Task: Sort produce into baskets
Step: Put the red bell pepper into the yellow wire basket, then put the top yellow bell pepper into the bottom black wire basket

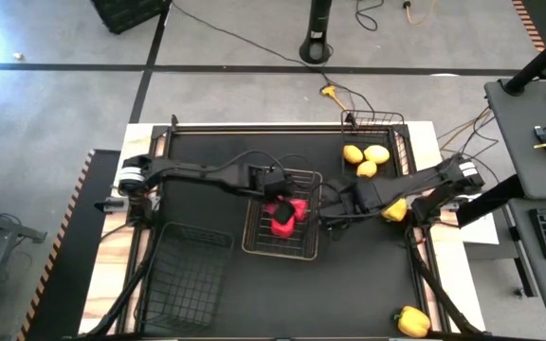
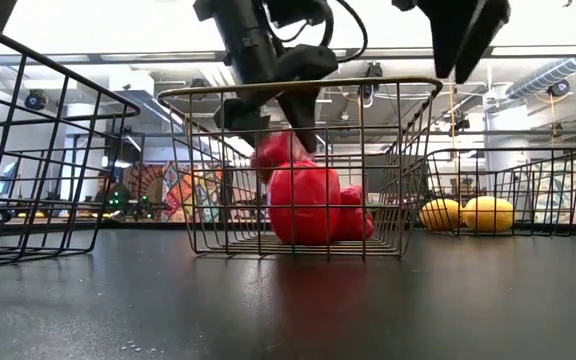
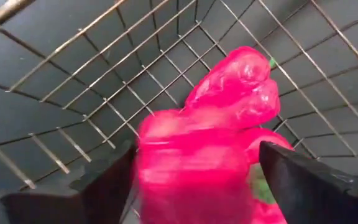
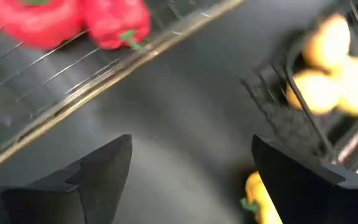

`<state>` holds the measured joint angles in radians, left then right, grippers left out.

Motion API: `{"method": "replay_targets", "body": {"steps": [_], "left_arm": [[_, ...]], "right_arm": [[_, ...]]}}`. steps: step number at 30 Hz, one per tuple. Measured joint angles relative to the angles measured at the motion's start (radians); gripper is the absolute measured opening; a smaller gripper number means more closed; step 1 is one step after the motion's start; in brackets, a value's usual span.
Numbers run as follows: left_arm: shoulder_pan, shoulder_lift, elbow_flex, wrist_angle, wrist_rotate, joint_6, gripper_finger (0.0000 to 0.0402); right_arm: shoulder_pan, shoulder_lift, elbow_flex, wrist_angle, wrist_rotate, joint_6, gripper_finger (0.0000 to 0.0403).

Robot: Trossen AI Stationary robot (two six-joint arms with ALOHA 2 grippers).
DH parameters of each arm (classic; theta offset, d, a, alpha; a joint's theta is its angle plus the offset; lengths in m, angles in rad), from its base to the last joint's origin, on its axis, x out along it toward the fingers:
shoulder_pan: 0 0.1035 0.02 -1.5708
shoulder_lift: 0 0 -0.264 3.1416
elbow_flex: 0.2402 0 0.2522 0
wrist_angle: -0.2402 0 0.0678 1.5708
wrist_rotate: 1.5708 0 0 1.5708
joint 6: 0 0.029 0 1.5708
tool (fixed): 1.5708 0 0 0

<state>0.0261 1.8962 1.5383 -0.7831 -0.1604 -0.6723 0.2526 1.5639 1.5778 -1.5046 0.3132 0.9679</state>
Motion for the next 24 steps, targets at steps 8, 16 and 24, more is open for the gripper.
{"method": "replay_targets", "body": {"steps": [8,16,24], "left_arm": [[-0.008,-0.041,0.000,-0.134,-0.143,0.034,0.0357],[-0.070,-0.091,-0.003,-0.204,-0.198,-0.002,0.0363],[-0.104,-0.094,-0.004,-0.197,-0.198,0.026,0.0364]], "right_arm": [[-0.075,-0.041,-0.166,-0.065,-0.181,0.148,0.0364],[-0.077,-0.126,-0.482,-0.070,-0.244,0.277,0.0368],[-0.077,-0.154,-0.601,-0.052,-0.229,0.363,0.0359]]}}
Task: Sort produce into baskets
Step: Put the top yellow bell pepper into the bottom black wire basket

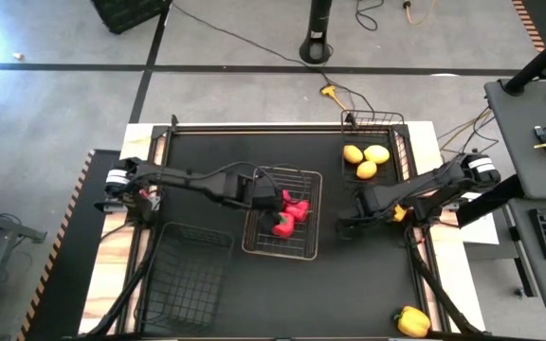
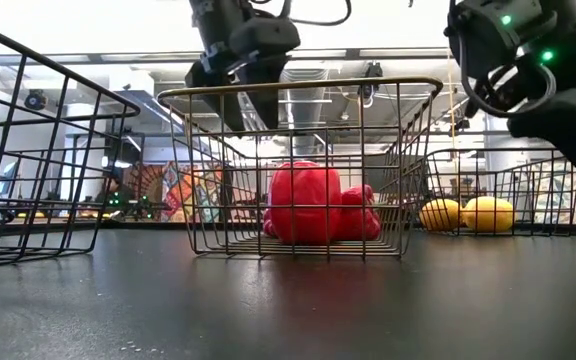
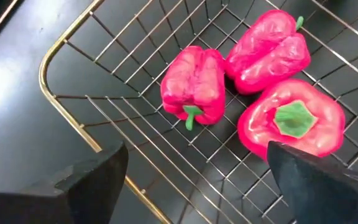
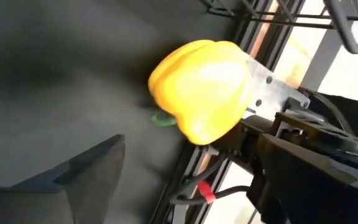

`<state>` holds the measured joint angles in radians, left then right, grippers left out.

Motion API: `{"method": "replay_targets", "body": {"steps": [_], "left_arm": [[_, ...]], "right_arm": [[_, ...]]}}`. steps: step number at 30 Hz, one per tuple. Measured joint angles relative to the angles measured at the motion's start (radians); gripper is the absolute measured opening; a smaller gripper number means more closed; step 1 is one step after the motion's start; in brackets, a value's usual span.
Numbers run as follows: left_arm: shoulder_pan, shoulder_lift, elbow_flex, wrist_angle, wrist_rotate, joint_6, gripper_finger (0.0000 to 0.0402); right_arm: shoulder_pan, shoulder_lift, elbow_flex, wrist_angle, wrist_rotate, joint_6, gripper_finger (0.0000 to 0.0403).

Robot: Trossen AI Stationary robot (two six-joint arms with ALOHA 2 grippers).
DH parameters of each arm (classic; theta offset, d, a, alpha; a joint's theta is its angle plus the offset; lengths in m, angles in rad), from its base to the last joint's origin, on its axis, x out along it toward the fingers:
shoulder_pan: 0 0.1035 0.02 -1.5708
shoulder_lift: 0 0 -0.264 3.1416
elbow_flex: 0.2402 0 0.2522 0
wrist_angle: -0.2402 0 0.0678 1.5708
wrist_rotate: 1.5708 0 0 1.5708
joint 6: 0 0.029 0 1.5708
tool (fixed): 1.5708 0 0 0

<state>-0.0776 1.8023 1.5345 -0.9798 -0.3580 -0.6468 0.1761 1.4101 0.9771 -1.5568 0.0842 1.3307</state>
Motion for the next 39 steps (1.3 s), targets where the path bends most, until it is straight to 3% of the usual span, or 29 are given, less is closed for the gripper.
{"method": "replay_targets", "body": {"steps": [4,10,23,28,33,35,39], "left_arm": [[0.001,0.001,-0.001,0.000,0.000,0.038,0.0364],[0.001,0.001,0.001,-0.001,0.001,0.074,0.0364],[0.001,0.002,0.001,-0.001,0.028,0.085,0.0364],[0.000,0.002,0.001,-0.007,0.029,0.068,0.0364],[-0.008,0.002,0.001,-0.009,0.029,0.050,0.0364],[-0.012,0.002,0.001,-0.011,0.029,0.039,0.0364],[-0.018,0.003,0.000,0.000,0.030,0.032,0.0364]], "right_arm": [[0.000,0.005,-0.013,-0.001,0.021,-0.021,0.0315],[0.000,0.032,-0.071,-0.012,0.047,-0.121,0.0217],[-0.002,0.045,-0.154,0.006,0.129,-0.082,0.0023],[-0.002,0.043,-0.151,0.092,0.074,-0.137,0.0010],[0.035,0.050,-0.039,0.222,-0.165,-0.147,0.0009],[0.084,0.037,0.073,0.188,-0.158,-0.118,0.0009],[0.142,0.040,0.257,0.097,0.012,-0.076,0.0009]]}}
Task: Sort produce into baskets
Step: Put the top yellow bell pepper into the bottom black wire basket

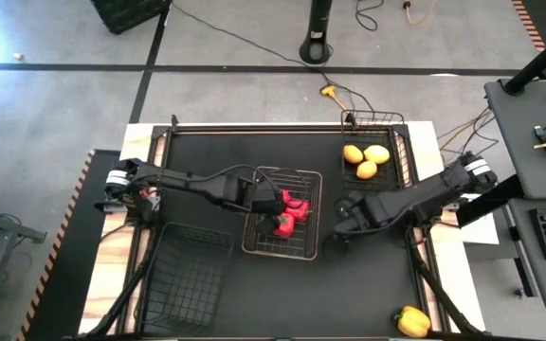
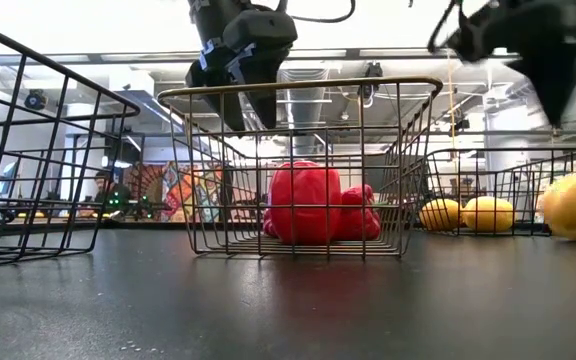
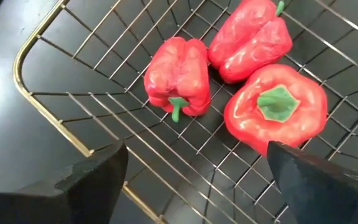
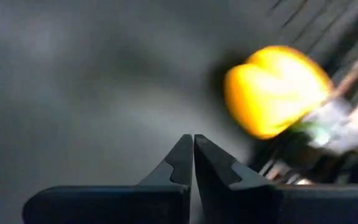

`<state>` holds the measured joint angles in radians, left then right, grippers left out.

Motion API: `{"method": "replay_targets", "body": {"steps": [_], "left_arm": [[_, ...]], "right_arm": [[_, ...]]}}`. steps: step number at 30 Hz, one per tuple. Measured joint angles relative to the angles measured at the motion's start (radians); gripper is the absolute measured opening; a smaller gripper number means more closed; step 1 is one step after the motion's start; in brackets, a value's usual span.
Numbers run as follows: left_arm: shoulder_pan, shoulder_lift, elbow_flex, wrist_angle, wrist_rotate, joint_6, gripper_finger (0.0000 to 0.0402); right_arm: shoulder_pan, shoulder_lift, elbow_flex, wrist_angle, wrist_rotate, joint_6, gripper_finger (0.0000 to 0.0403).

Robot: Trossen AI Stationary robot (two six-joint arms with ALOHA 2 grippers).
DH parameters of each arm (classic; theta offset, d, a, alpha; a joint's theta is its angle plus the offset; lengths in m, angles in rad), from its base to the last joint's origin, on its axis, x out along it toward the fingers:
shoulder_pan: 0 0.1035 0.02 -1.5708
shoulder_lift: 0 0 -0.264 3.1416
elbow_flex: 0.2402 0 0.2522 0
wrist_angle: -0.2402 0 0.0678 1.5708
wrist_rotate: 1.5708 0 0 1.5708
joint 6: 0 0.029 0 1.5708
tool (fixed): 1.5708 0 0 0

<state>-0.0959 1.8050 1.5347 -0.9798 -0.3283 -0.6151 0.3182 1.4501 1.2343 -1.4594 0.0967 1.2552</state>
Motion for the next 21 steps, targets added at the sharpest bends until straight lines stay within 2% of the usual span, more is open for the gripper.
{"method": "replay_targets", "body": {"steps": [3,7,15,21], "left_arm": [[0.000,0.000,0.000,0.007,0.000,0.000,0.0364],[-0.001,0.000,0.000,0.007,0.000,-0.005,0.0364],[-0.046,0.000,-0.001,-0.004,0.024,-0.032,0.0364],[-0.079,0.000,-0.001,-0.006,0.025,-0.057,0.0364]], "right_arm": [[0.003,-0.002,0.075,-0.101,0.130,0.045,0.0009],[-0.016,-0.008,0.069,-0.101,0.192,0.030,0.0009],[-0.087,-0.001,-0.138,-0.109,0.223,0.034,0.0009],[-0.098,-0.002,-0.271,-0.075,0.309,0.124,0.0009]]}}
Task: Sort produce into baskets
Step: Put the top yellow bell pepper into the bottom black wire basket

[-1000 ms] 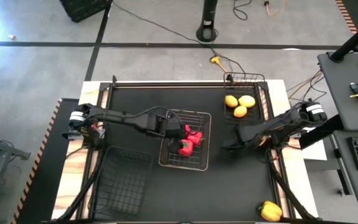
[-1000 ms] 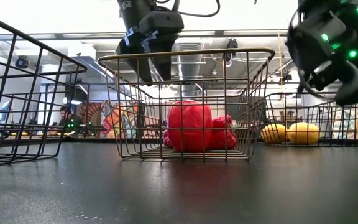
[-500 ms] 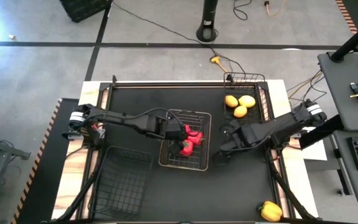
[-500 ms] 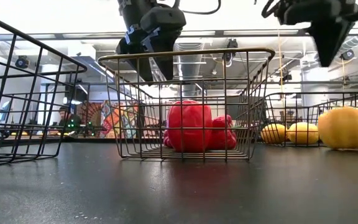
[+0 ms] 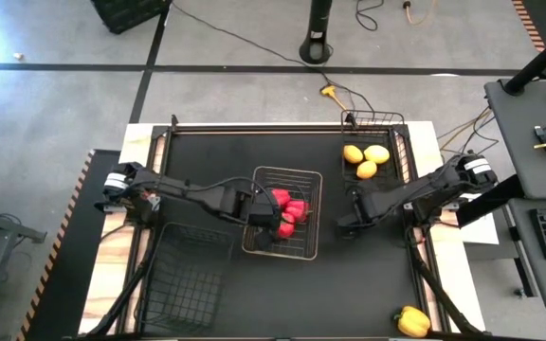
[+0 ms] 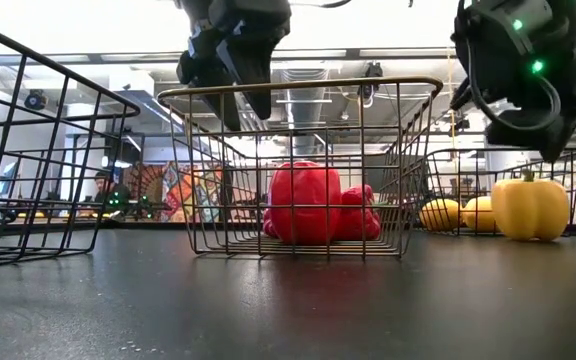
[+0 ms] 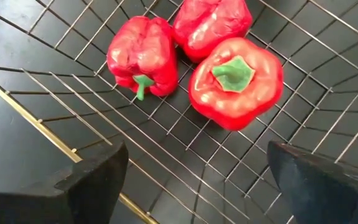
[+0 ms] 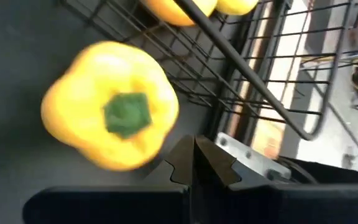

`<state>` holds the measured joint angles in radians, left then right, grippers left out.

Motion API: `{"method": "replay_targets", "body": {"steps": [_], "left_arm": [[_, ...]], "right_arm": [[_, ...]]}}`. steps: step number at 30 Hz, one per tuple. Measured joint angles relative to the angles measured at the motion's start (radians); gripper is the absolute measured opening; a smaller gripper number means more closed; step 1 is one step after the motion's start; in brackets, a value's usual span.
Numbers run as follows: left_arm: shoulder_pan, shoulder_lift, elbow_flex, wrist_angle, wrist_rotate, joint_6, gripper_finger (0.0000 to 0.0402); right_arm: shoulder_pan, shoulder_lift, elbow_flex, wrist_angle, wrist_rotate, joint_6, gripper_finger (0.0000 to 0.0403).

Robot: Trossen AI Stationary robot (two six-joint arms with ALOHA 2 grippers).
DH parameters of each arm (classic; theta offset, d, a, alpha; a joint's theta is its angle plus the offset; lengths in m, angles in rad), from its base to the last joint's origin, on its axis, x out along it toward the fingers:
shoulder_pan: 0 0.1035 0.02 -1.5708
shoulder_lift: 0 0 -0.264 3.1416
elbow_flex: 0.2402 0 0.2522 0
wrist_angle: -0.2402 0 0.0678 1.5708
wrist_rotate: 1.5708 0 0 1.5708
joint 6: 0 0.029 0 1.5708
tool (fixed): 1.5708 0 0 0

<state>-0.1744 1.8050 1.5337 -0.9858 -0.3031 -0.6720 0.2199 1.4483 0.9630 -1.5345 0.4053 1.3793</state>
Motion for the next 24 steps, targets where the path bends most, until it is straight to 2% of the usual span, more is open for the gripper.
{"method": "replay_targets", "body": {"steps": [3,5,8,10,16,18,21,24], "left_arm": [[-0.003,0.000,0.000,0.000,0.000,-0.004,0.0364],[-0.004,0.000,0.000,0.000,0.000,-0.015,0.0364],[-0.004,0.000,-0.001,0.000,0.000,-0.026,0.0364],[-0.004,0.000,-0.001,0.000,-0.001,-0.033,0.0364],[-0.004,0.000,-0.003,0.025,-0.002,-0.044,0.0364],[-0.003,0.000,-0.005,0.038,-0.003,-0.035,0.0364],[0.000,0.004,-0.005,0.076,-0.005,0.005,0.0364],[0.001,0.012,-0.005,0.111,-0.004,0.026,0.0364]], "right_arm": [[0.000,0.000,-0.019,0.044,0.013,0.031,0.0009],[0.000,0.000,-0.016,0.073,-0.018,0.035,0.0009],[0.013,0.000,0.052,0.074,-0.120,0.028,0.0009],[0.058,-0.001,0.131,0.070,-0.135,0.039,0.0009],[0.194,-0.004,0.310,-0.026,0.031,0.070,0.0009],[0.217,-0.004,0.329,-0.035,0.042,0.047,0.0009],[0.210,-0.005,0.333,-0.034,-0.029,-0.014,0.0016],[0.174,-0.006,0.318,-0.032,-0.093,-0.050,0.0041]]}}
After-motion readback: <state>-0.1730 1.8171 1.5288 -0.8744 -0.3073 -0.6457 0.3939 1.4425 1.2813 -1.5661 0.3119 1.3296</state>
